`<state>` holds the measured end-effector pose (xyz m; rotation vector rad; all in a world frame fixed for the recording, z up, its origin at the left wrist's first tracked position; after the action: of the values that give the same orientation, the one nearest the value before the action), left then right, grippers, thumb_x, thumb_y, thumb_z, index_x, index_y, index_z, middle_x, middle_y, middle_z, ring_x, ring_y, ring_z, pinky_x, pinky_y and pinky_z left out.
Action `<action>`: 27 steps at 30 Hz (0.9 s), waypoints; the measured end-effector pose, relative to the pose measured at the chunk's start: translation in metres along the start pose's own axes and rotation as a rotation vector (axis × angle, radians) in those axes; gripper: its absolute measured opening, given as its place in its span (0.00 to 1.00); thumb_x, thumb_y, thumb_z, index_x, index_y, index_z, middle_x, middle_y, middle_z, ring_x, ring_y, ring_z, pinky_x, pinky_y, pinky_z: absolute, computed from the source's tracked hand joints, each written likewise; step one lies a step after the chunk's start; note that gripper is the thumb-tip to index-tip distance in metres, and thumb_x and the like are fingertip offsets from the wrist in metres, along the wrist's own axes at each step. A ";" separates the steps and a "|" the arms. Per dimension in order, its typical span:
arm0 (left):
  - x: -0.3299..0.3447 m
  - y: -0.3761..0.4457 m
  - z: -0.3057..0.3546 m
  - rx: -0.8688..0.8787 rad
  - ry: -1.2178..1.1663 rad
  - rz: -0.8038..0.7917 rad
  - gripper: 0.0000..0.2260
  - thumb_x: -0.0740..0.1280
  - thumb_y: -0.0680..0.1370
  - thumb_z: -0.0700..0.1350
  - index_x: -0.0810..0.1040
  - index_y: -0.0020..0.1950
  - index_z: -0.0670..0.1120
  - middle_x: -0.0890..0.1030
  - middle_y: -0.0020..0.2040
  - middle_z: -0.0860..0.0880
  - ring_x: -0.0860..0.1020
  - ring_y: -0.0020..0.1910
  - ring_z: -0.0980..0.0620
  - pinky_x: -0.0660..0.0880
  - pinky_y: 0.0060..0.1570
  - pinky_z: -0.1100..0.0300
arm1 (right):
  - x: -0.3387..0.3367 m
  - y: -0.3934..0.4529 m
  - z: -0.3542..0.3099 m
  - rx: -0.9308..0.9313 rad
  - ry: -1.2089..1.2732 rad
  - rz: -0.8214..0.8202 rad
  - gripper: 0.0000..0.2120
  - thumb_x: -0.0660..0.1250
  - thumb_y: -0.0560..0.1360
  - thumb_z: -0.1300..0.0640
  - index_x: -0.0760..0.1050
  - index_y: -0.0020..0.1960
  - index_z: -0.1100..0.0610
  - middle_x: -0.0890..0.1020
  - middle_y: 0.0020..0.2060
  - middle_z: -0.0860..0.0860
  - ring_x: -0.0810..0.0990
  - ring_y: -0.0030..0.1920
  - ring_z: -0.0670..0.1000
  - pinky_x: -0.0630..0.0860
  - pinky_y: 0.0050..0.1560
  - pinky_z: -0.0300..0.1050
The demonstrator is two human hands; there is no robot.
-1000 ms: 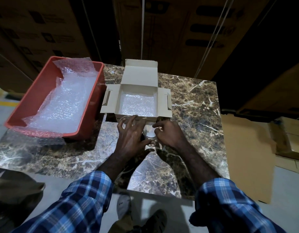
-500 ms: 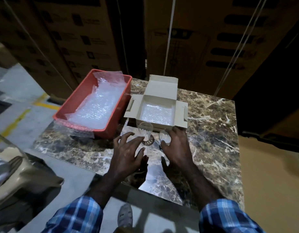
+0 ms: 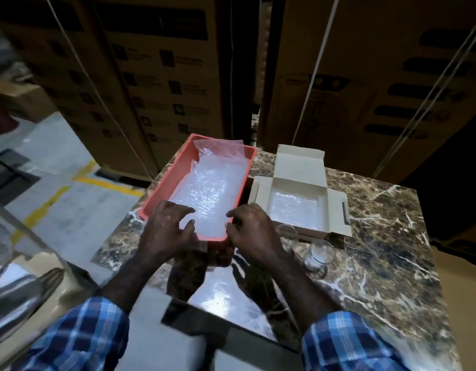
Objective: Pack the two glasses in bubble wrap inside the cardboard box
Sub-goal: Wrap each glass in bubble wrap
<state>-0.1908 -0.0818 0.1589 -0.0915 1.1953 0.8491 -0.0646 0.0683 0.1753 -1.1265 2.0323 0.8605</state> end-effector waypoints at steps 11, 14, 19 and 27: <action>0.027 0.010 -0.070 0.022 -0.137 -0.585 0.33 0.63 0.68 0.72 0.83 0.61 0.51 0.85 0.51 0.53 0.79 0.45 0.59 0.76 0.48 0.59 | 0.095 0.025 -0.024 0.133 0.041 -0.530 0.21 0.71 0.69 0.58 0.80 0.62 0.48 0.84 0.57 0.46 0.81 0.55 0.48 0.80 0.56 0.51; 0.035 0.010 -0.075 0.023 -0.129 -0.651 0.27 0.58 0.74 0.71 0.84 0.57 0.54 0.85 0.46 0.55 0.79 0.41 0.62 0.75 0.44 0.59 | 0.098 0.022 -0.020 0.128 0.060 -0.531 0.20 0.73 0.70 0.56 0.81 0.62 0.49 0.86 0.53 0.46 0.83 0.48 0.47 0.82 0.50 0.48; 0.059 0.038 -0.087 -0.020 -0.041 -0.723 0.16 0.60 0.81 0.58 0.81 0.61 0.53 0.84 0.58 0.51 0.80 0.57 0.52 0.73 0.57 0.56 | 0.096 0.036 -0.020 0.154 0.029 -0.474 0.15 0.64 0.77 0.55 0.81 0.62 0.54 0.85 0.55 0.51 0.83 0.51 0.51 0.79 0.55 0.47; 0.105 0.062 -0.093 -0.049 0.221 -1.061 0.34 0.73 0.73 0.63 0.69 0.74 0.51 0.69 0.76 0.49 0.68 0.73 0.48 0.66 0.70 0.55 | 0.116 0.058 -0.004 0.220 -0.138 -0.503 0.15 0.65 0.78 0.50 0.79 0.63 0.52 0.83 0.58 0.54 0.82 0.55 0.56 0.79 0.56 0.52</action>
<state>-0.2906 -0.0276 0.0557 -0.7995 1.1165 -0.0747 -0.1654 0.0368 0.1000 -1.3271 1.5793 0.4354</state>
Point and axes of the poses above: each hand's wrist, its own y-axis towards the middle knuckle, its own x-axis out of the palm, z = x × y, the point moved 8 cm from there along y, towards the middle knuckle
